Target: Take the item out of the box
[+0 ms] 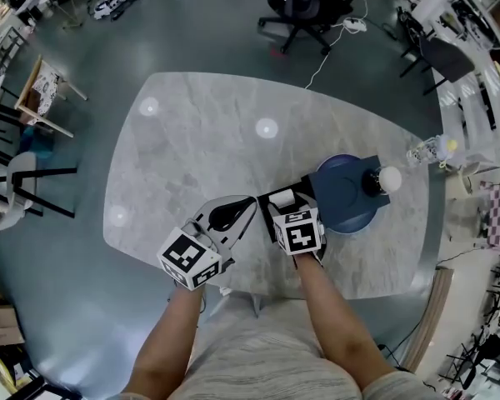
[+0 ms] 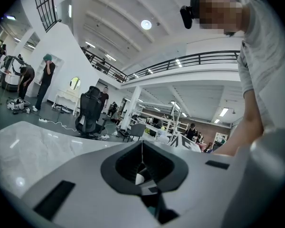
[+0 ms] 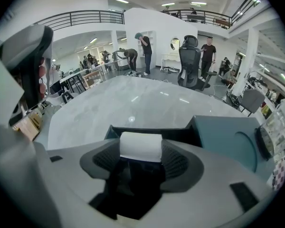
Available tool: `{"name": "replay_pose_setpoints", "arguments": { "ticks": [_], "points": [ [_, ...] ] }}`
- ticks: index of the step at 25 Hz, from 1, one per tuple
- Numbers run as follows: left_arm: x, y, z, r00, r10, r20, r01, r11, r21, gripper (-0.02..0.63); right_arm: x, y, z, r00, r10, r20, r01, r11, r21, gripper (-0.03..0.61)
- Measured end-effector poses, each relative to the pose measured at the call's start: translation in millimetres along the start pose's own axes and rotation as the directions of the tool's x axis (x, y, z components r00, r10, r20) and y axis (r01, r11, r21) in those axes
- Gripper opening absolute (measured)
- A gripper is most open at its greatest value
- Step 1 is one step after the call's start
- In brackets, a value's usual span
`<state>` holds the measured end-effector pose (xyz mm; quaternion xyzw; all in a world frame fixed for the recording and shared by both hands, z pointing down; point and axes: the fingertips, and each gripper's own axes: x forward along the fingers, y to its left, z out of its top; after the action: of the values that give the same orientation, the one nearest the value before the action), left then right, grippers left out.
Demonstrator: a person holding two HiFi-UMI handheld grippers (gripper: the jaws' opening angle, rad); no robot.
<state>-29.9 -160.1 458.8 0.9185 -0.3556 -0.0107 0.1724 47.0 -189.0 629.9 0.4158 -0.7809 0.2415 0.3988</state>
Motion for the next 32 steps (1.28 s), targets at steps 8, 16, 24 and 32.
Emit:
{"name": "replay_pose_setpoints", "arguments": {
  "ticks": [8,16,24,32],
  "points": [
    [1.9,-7.4,3.0,1.000,-0.001,0.011,0.001,1.000,0.011,0.020,-18.2,-6.6,7.5,0.998,-0.001,0.063,0.001,1.000,0.003,0.285],
    [-2.5,-18.5,5.9,1.000,-0.003,0.020,0.003,1.000,0.021,0.020,-47.5,-3.1,22.4,0.988,0.014,0.156,-0.016,1.000,0.013,0.285],
    [-7.5,-29.9,10.0,0.999,-0.006,0.033,0.005,0.999,0.034,0.020,-85.3,10.6,50.5,0.957,0.053,0.286,-0.054,0.999,-0.004,0.284],
    [-15.7,-41.9,16.4,0.999,-0.009,0.050,0.008,0.999,0.036,0.020,-131.8,26.0,74.1,0.903,0.108,0.415,-0.091,0.994,-0.060,0.284]
  ]
}}
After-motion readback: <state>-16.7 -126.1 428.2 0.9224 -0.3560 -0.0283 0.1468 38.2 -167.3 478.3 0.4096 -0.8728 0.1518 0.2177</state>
